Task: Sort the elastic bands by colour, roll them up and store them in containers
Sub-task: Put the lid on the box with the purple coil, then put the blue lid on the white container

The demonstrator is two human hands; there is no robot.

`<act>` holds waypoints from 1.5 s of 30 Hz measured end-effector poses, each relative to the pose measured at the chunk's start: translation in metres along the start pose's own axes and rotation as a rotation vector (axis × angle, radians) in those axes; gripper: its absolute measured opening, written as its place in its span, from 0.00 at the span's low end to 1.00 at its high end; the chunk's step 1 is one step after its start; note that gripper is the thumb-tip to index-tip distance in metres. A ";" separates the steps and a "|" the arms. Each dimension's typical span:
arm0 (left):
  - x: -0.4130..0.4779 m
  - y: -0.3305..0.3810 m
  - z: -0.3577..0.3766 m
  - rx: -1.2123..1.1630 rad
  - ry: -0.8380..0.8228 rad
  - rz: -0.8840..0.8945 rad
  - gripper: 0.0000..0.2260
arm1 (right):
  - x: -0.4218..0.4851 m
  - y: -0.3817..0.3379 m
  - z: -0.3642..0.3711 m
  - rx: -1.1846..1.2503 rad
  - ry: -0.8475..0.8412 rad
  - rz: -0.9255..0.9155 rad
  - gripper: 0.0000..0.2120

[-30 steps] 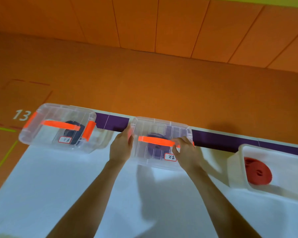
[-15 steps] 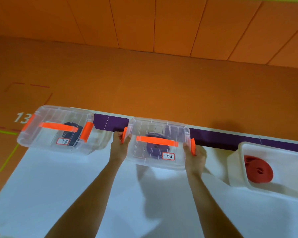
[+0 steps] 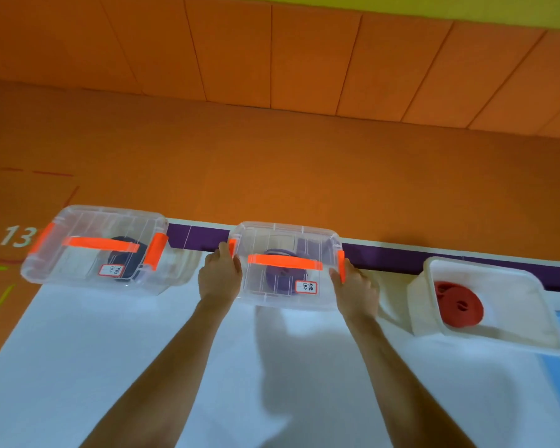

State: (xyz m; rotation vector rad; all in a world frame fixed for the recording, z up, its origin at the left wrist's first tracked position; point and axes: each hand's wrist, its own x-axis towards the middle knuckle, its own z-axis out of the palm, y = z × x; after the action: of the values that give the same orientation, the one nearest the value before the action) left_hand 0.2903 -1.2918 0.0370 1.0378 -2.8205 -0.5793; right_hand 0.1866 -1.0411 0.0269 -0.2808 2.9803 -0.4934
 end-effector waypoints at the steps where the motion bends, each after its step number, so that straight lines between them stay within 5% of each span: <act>1: -0.004 0.000 -0.007 0.054 0.029 0.056 0.17 | -0.005 0.004 -0.009 -0.033 -0.029 -0.013 0.20; 4: -0.029 0.008 -0.024 0.101 0.041 0.226 0.20 | -0.034 0.023 -0.035 -0.177 -0.049 -0.020 0.19; 9: -0.083 0.040 -0.027 0.177 -0.094 0.504 0.11 | -0.099 0.061 -0.058 -0.279 -0.055 0.024 0.13; 20: -0.155 0.128 0.026 0.342 -0.298 0.794 0.18 | -0.175 0.170 -0.094 -0.398 -0.097 0.277 0.12; 29: -0.190 0.241 0.078 0.367 -0.312 0.817 0.19 | -0.138 0.307 -0.110 -0.397 -0.144 0.272 0.12; 36: -0.227 0.328 0.121 0.501 -0.390 0.625 0.26 | -0.086 0.442 -0.135 -0.271 -0.178 0.287 0.13; 42: -0.250 0.371 0.145 0.596 -0.432 0.453 0.30 | -0.049 0.546 -0.153 -0.004 -0.158 0.472 0.36; 45: -0.254 0.381 0.150 0.592 -0.428 0.385 0.29 | -0.037 0.574 -0.144 0.079 -0.165 0.526 0.27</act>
State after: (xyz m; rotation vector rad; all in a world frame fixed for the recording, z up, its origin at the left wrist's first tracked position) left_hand 0.2228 -0.8157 0.0551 0.4052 -3.5534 0.1063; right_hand 0.1093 -0.4551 -0.0234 0.4380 2.7066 -0.4899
